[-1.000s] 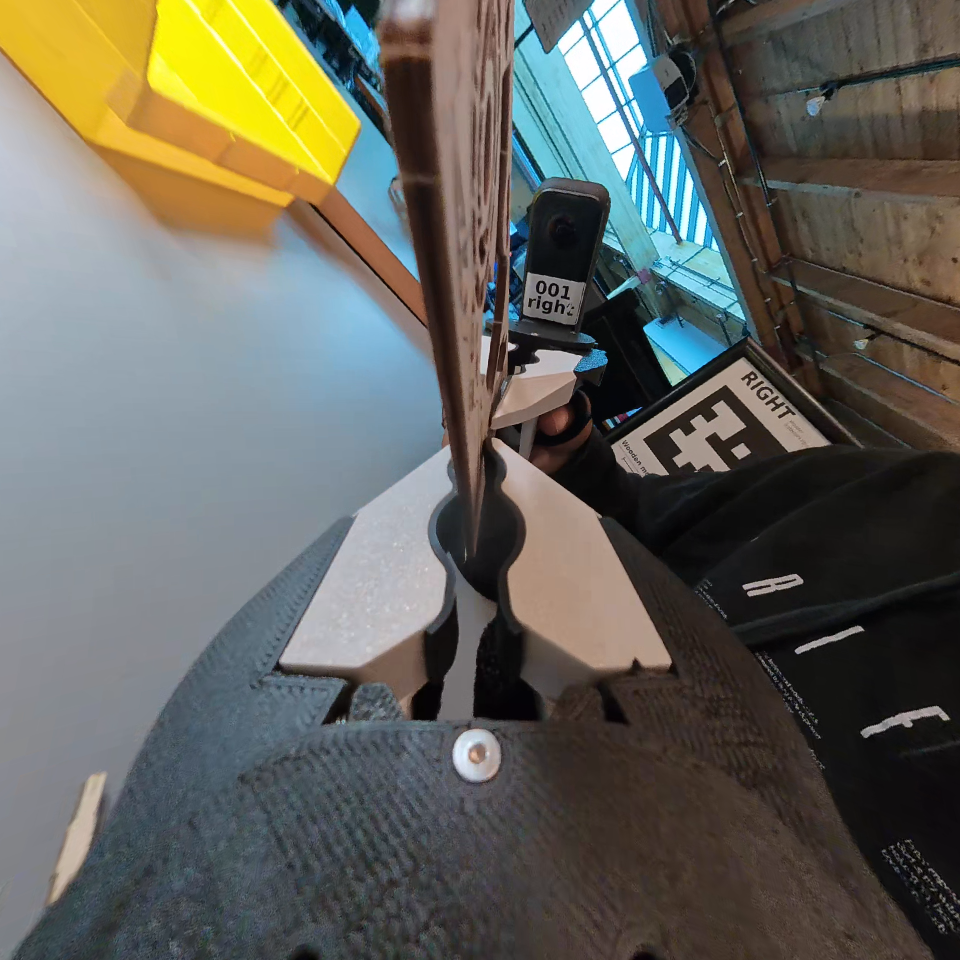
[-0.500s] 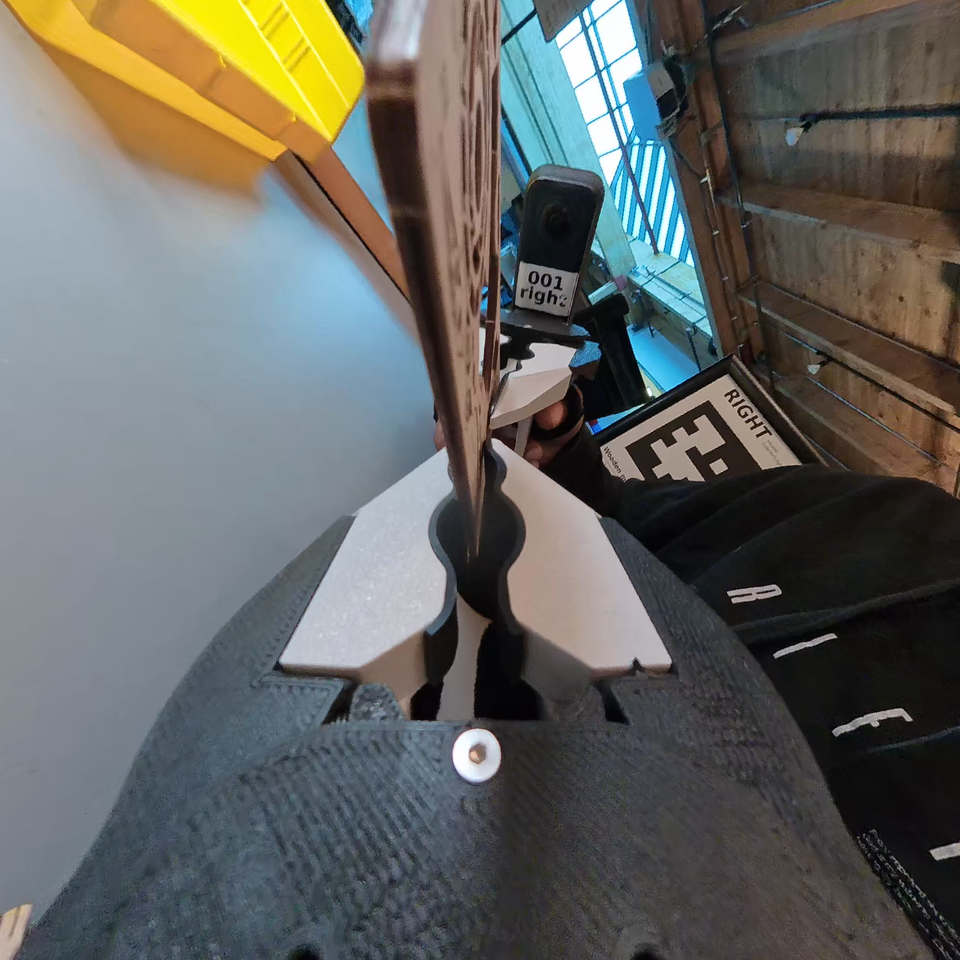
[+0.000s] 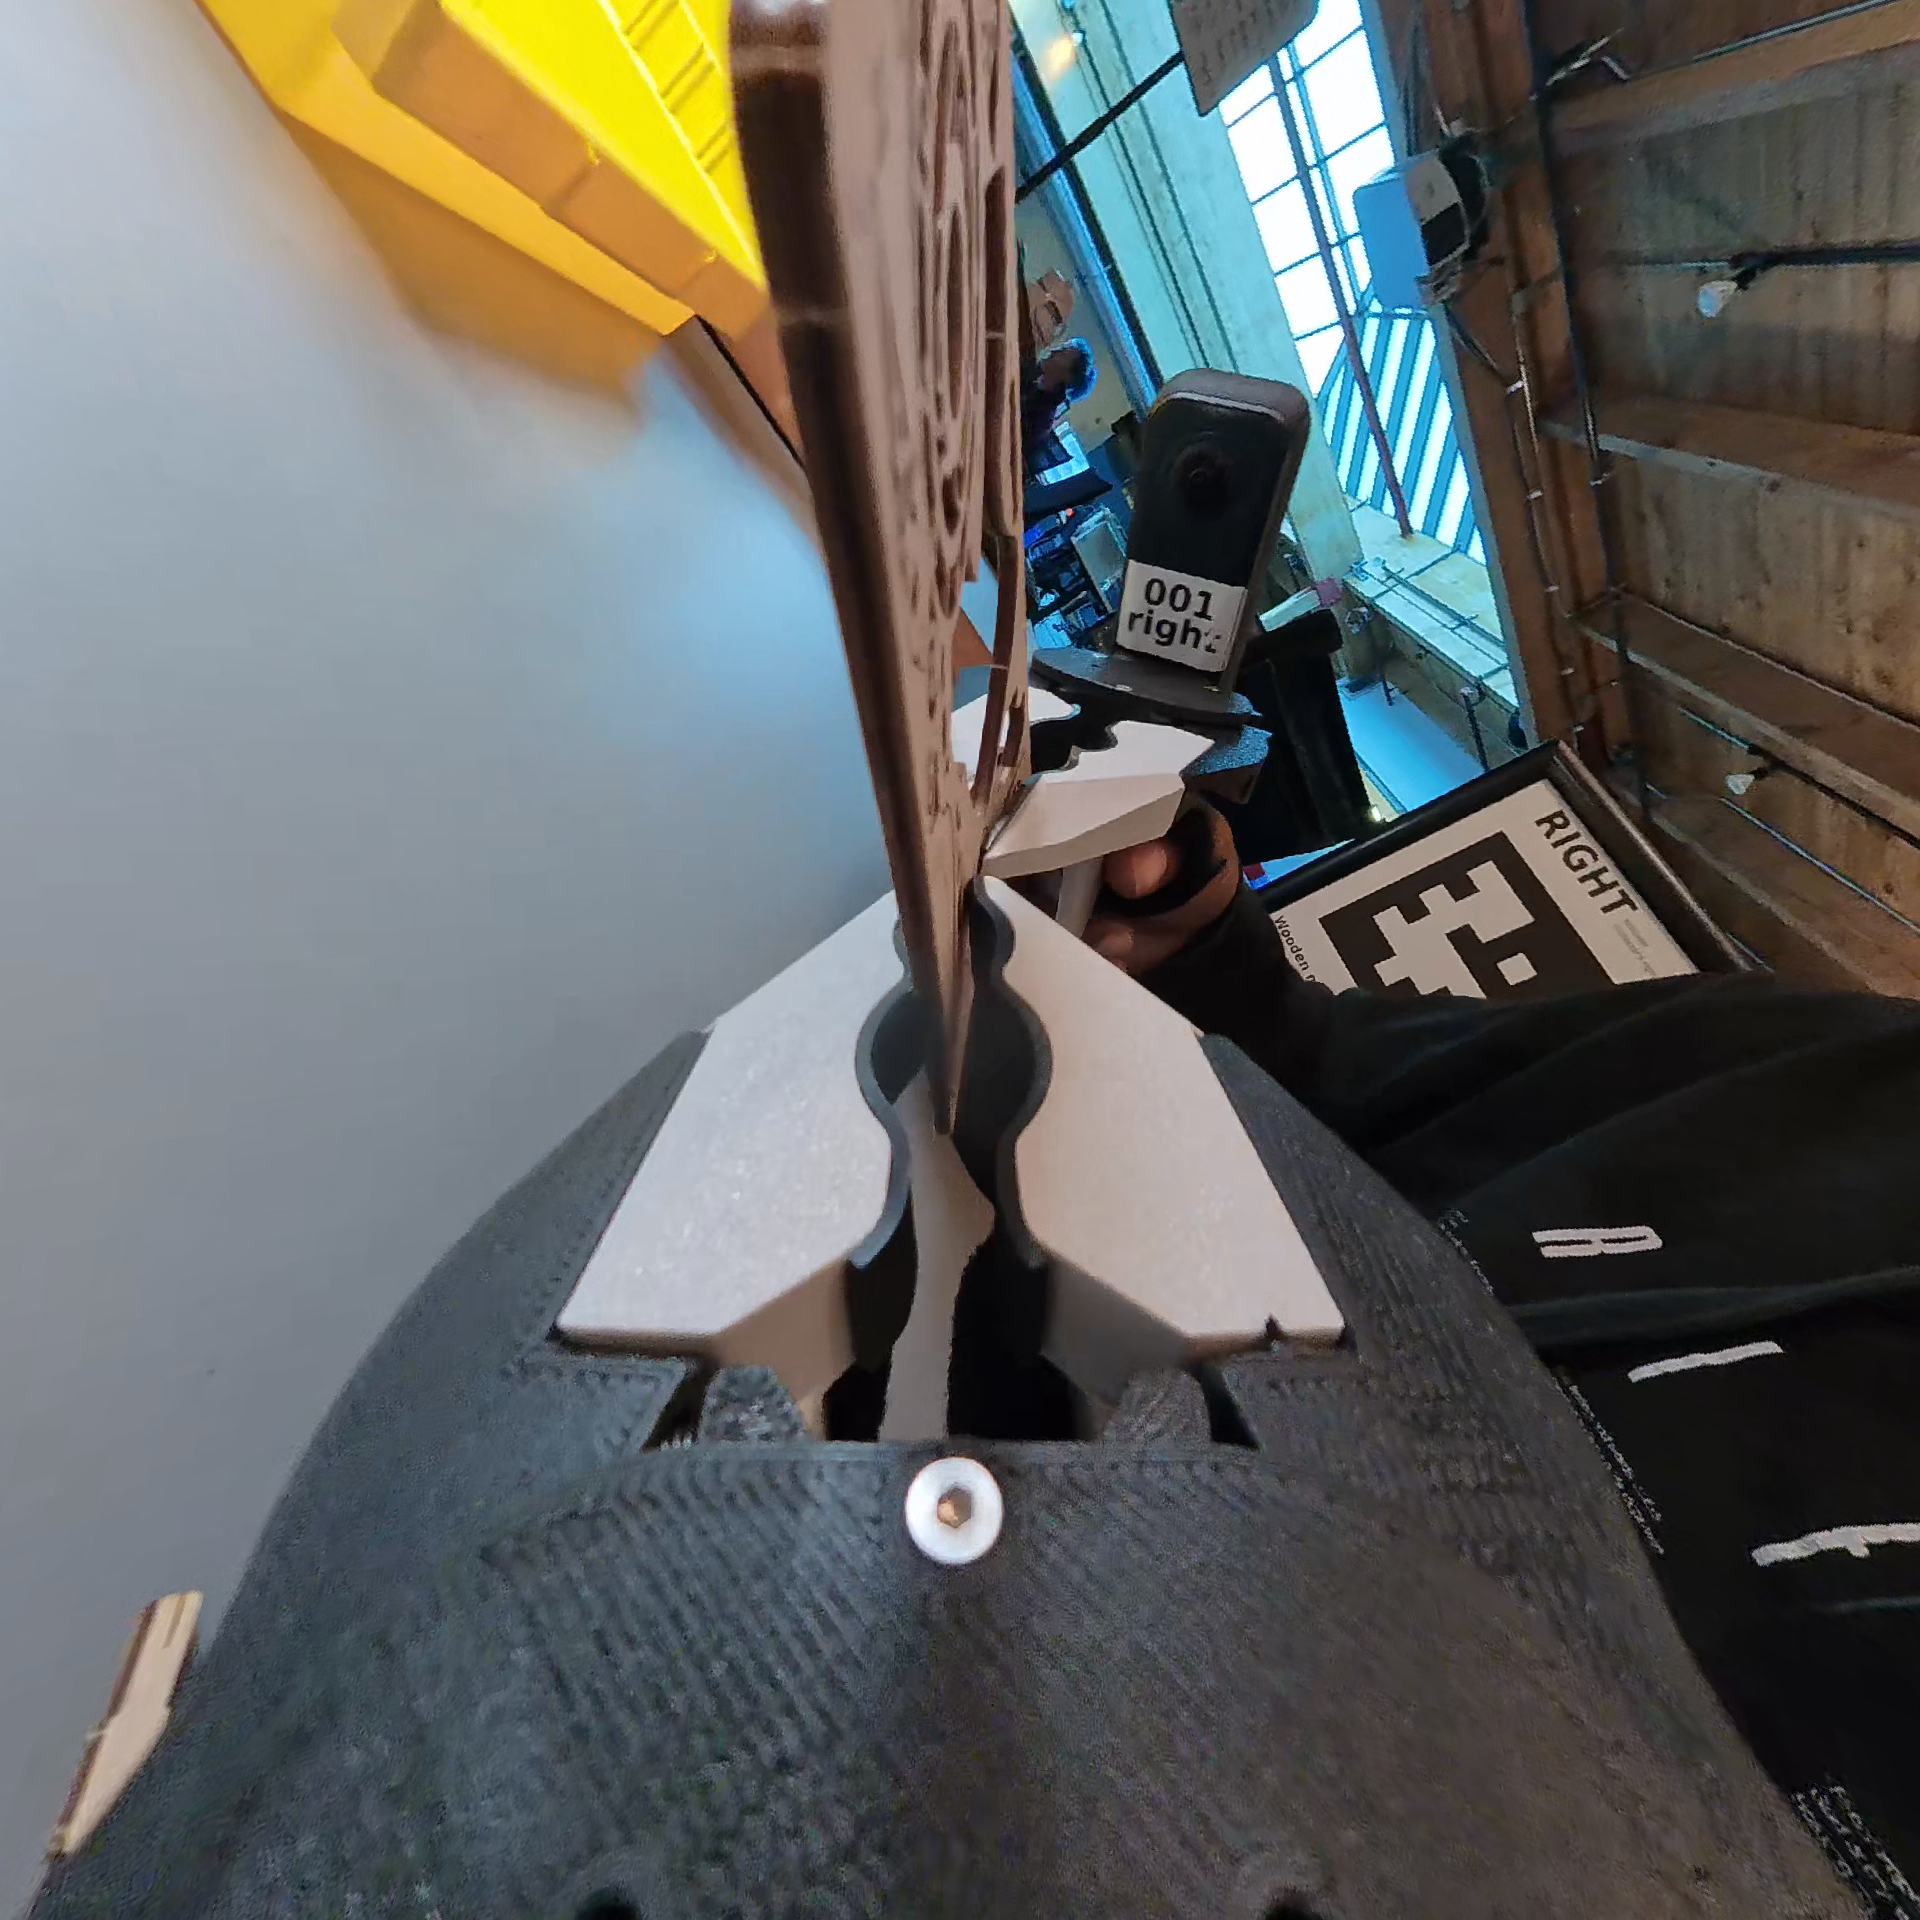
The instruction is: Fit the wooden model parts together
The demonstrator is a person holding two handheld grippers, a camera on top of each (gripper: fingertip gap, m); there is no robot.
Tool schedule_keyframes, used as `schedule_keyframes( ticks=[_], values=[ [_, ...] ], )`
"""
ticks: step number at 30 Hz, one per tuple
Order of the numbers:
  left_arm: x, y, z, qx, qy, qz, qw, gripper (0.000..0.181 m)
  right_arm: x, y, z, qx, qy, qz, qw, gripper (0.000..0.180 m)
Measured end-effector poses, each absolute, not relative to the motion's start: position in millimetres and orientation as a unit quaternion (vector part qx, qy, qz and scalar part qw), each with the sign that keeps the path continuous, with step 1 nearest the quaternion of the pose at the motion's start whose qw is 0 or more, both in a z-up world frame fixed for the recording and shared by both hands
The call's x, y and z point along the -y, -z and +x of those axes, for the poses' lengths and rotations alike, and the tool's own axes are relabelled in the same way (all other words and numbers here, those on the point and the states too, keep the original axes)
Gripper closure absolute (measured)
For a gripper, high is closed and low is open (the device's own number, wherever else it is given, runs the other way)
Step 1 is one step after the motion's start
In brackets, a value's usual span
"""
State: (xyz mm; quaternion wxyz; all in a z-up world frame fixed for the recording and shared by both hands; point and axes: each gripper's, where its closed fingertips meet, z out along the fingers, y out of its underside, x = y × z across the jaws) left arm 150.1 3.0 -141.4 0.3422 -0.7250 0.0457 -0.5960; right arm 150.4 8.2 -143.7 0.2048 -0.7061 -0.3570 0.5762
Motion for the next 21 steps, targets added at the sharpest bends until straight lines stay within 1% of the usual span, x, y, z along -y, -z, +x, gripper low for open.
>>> schedule_keyframes(
  ticks=[5,7,11,15,18,21],
  values=[
    [-4,145,148,-0.030,0.600,-0.726,0.335,0.178,-11,150,149,0.369,-0.550,-0.720,0.209,0.169],
    [-3,138,147,-0.031,0.612,-0.715,0.338,0.179,-12,143,147,0.375,-0.555,-0.707,0.226,0.166],
    [-1,127,149,-0.043,0.623,-0.698,0.350,0.180,-13,133,149,0.366,-0.581,-0.695,0.212,0.162],
    [-2,127,148,-0.045,0.618,-0.700,0.355,0.179,-20,134,152,0.397,-0.535,-0.704,0.245,0.153],
    [0,123,147,-0.048,0.630,-0.686,0.362,0.179,-18,130,150,0.425,-0.508,-0.700,0.267,0.157],
    [1,119,148,-0.053,0.640,-0.674,0.365,0.168,-18,128,149,0.437,-0.490,-0.702,0.275,0.158]
  ],
)
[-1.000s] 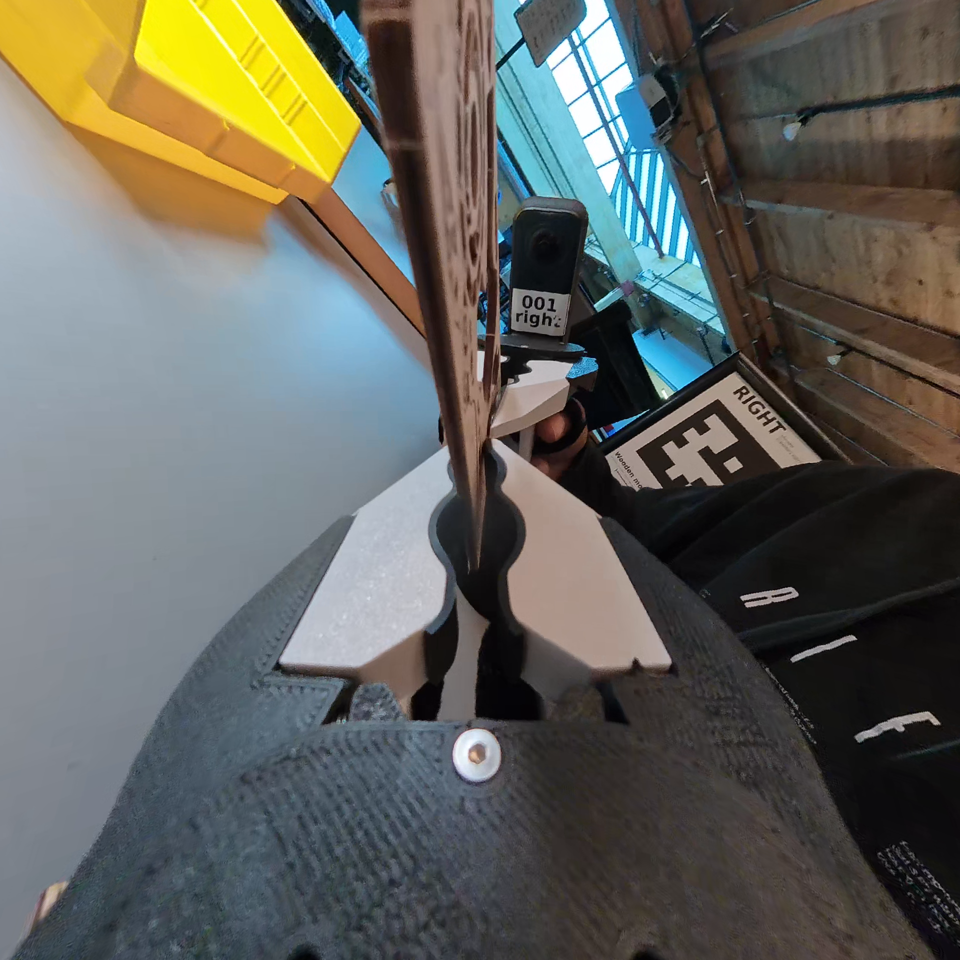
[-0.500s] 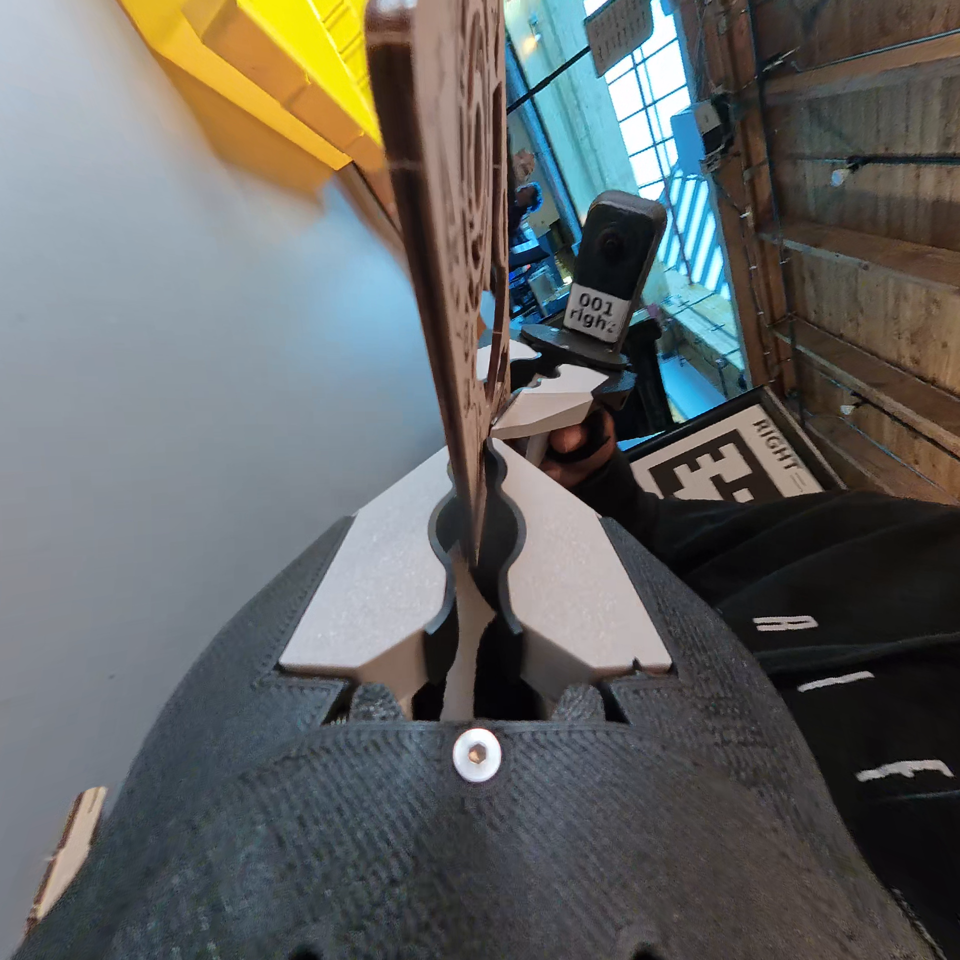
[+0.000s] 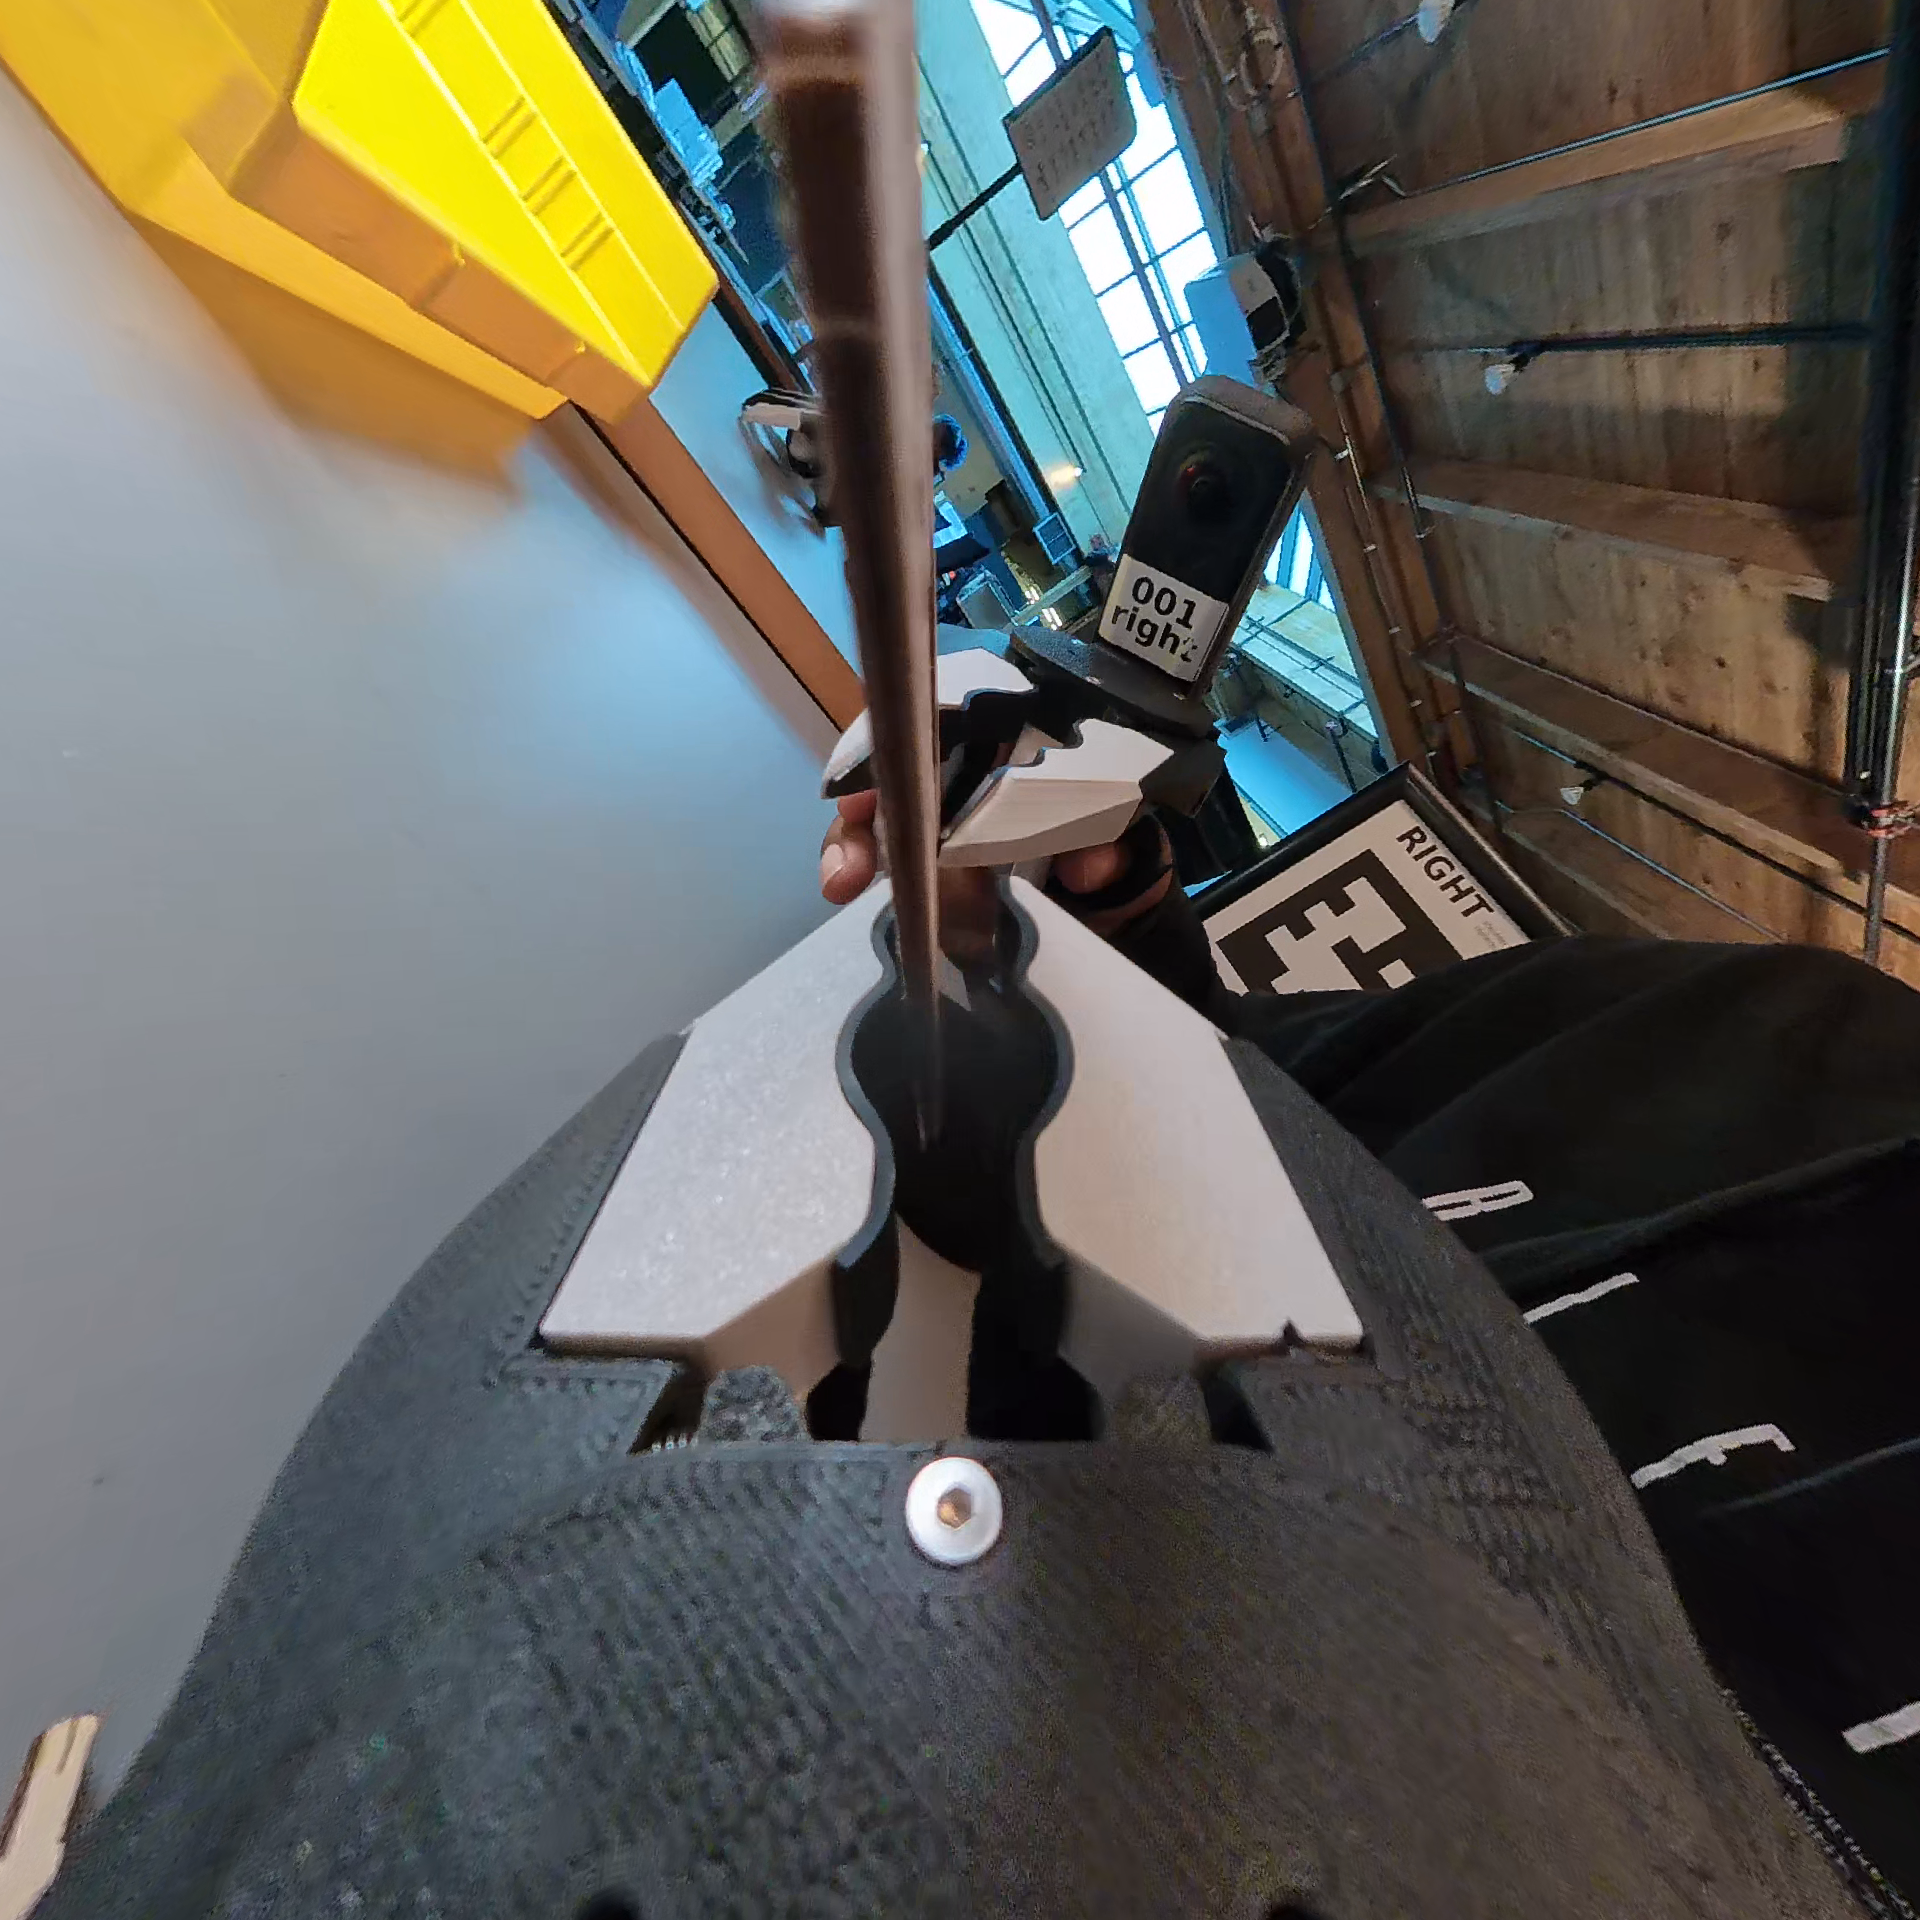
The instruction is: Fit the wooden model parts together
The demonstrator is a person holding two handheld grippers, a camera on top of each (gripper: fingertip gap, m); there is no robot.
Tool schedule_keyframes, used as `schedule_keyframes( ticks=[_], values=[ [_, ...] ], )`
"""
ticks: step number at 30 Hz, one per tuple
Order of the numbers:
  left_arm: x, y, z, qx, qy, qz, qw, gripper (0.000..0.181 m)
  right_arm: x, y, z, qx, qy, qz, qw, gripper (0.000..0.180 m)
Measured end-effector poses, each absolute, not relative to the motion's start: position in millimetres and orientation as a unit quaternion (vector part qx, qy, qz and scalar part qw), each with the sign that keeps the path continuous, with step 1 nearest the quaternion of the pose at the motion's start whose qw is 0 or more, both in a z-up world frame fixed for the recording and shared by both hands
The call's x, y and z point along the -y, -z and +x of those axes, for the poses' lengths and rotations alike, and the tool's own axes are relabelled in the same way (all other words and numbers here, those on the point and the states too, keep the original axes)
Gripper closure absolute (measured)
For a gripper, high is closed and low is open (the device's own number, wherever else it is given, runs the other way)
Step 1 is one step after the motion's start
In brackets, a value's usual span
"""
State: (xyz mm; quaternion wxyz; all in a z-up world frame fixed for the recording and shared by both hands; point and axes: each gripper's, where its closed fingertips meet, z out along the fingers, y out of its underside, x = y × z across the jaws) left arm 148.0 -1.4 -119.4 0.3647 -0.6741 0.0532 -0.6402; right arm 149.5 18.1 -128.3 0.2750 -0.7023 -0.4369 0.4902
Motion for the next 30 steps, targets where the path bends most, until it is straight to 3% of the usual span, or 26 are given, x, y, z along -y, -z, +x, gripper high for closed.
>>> schedule_keyframes(
  ticks=[4,14,30],
  values=[
    [1,124,150,-0.070,0.618,-0.683,0.382,0.180,-10,129,146,0.454,-0.482,-0.698,0.274,0.159],
    [2,132,151,-0.071,0.586,-0.716,0.373,0.179,-14,136,149,0.509,-0.376,-0.709,0.312,0.151],
    [5,139,146,-0.080,0.553,-0.735,0.383,0.178,-11,141,145,0.525,-0.326,-0.698,0.361,0.150]
  ],
)
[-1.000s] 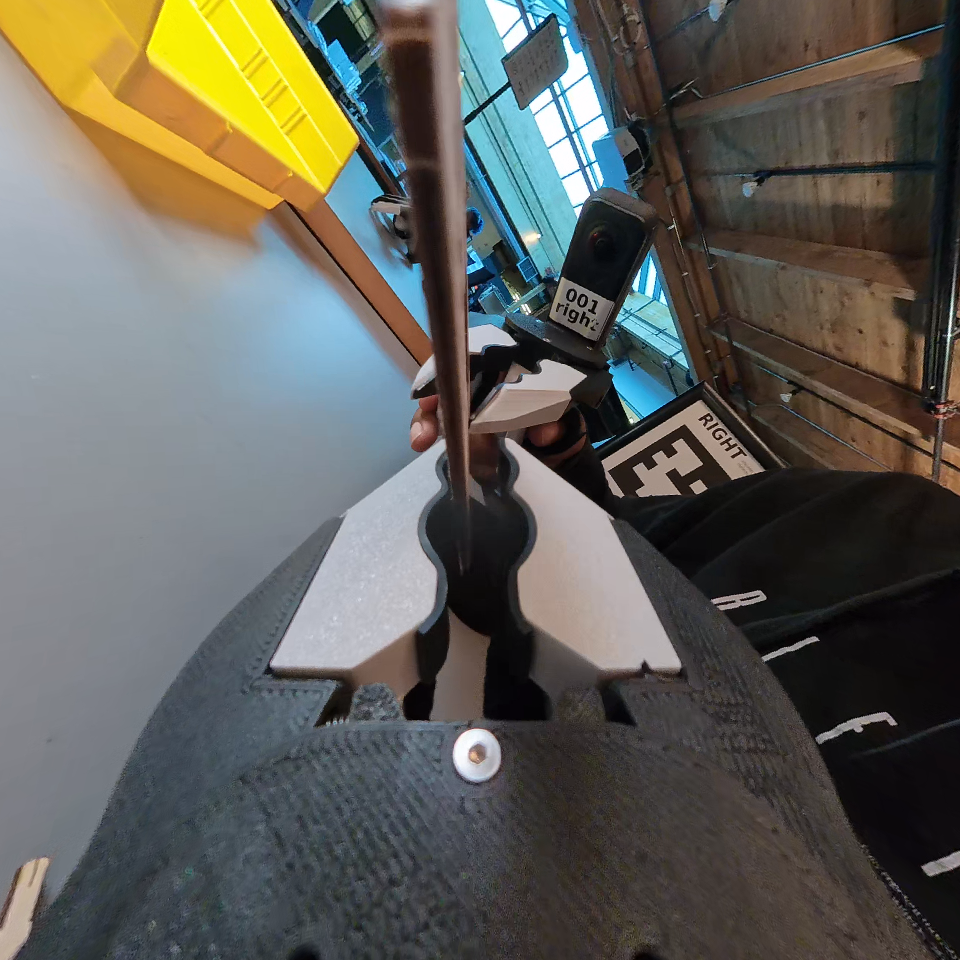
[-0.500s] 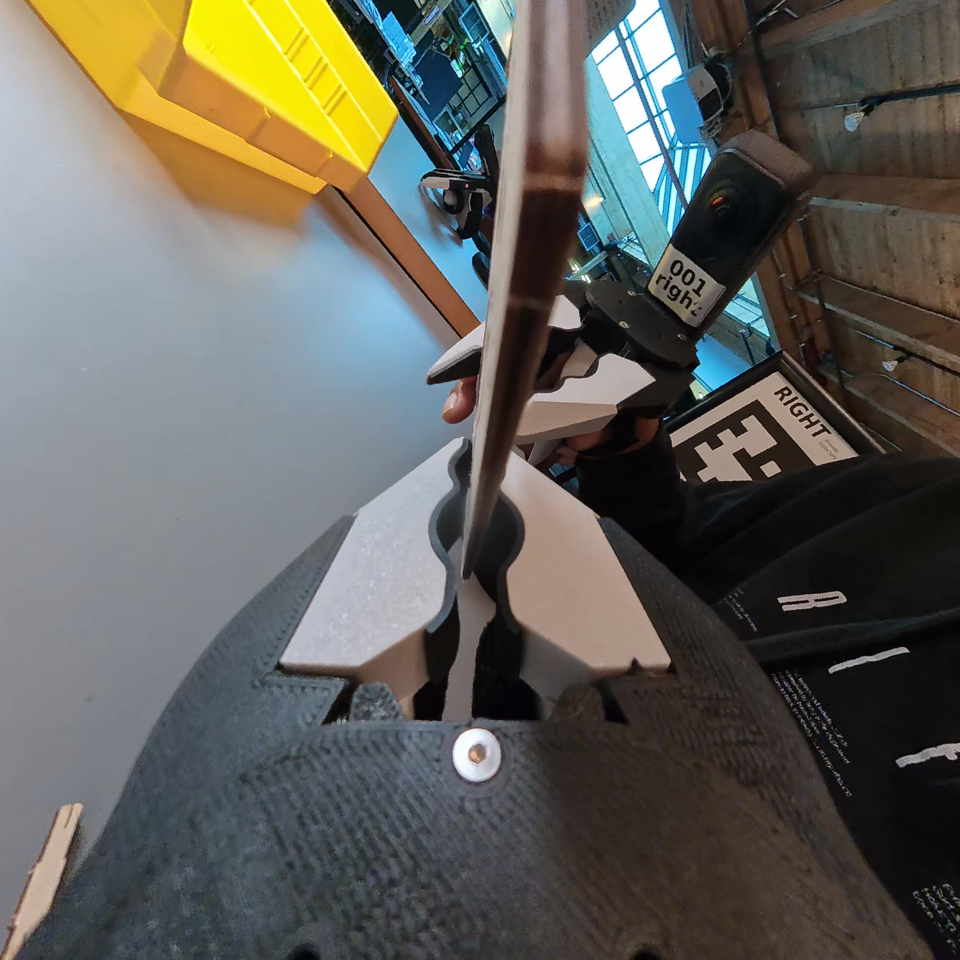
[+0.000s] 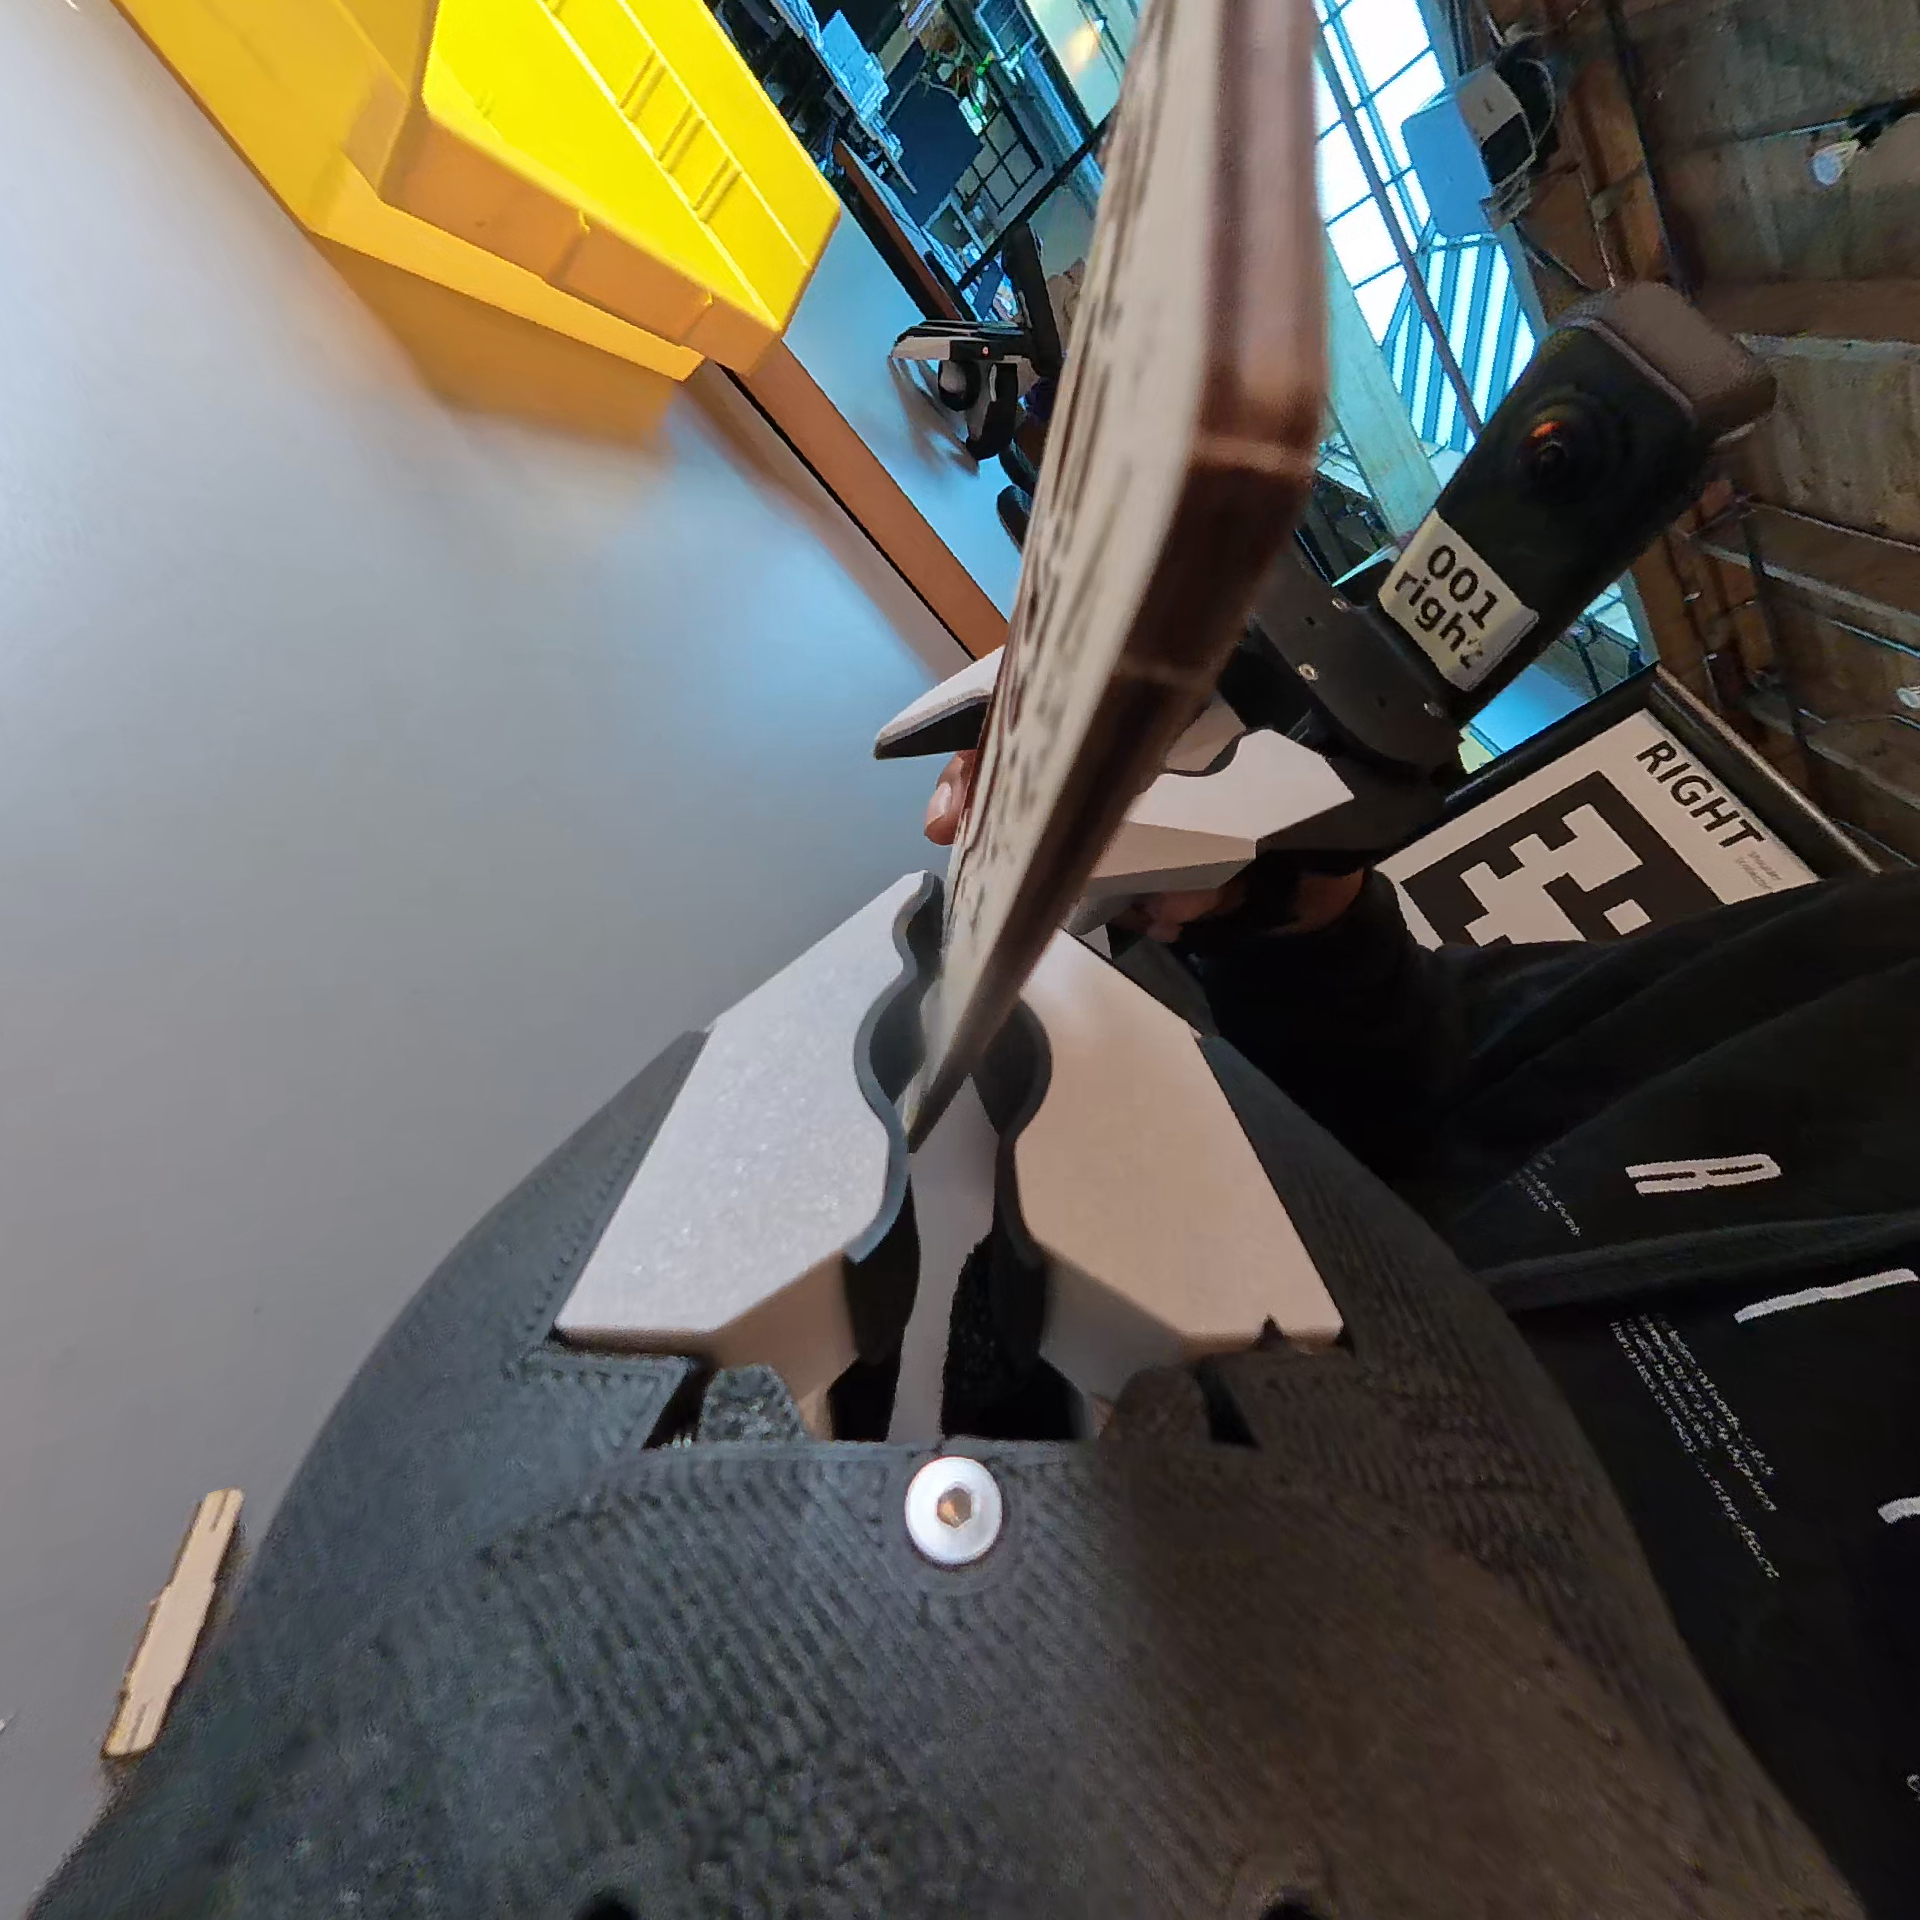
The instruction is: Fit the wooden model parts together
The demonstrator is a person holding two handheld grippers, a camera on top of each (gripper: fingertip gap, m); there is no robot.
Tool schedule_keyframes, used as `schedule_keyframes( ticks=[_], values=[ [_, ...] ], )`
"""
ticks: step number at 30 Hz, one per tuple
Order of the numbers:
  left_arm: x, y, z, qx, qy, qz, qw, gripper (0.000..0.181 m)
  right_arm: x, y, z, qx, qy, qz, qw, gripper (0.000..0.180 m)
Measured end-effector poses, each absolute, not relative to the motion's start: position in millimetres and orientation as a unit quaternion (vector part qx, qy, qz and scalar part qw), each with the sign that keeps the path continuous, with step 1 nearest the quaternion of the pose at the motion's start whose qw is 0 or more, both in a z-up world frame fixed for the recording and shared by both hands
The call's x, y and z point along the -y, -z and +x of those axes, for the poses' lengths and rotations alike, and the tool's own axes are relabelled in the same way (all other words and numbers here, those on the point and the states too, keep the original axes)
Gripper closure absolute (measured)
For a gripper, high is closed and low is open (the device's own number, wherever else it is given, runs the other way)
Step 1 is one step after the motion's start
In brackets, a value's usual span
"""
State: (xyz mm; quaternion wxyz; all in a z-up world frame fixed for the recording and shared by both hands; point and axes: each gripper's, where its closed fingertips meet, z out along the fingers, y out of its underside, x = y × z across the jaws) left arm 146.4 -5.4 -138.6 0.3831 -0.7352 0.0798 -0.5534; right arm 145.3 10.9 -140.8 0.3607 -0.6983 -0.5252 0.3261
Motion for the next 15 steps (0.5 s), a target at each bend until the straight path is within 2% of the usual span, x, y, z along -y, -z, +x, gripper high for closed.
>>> schedule_keyframes(
  ticks=[5,8,15],
  values=[
    [5.7,139.6,144.8,-0.083,0.554,-0.735,0.382,0.178,-11.6,140.7,143.9,0.523,-0.309,-0.689,0.395,0.150],
    [9.4,134.8,148.3,-0.093,0.571,-0.725,0.373,0.180,-6.7,140.0,146.1,0.468,-0.414,-0.709,0.327,0.151],
    [9.3,138.0,147.7,-0.127,0.529,-0.745,0.386,0.179,-6.0,145.7,147.3,0.480,-0.407,-0.713,0.309,0.152]
  ],
)
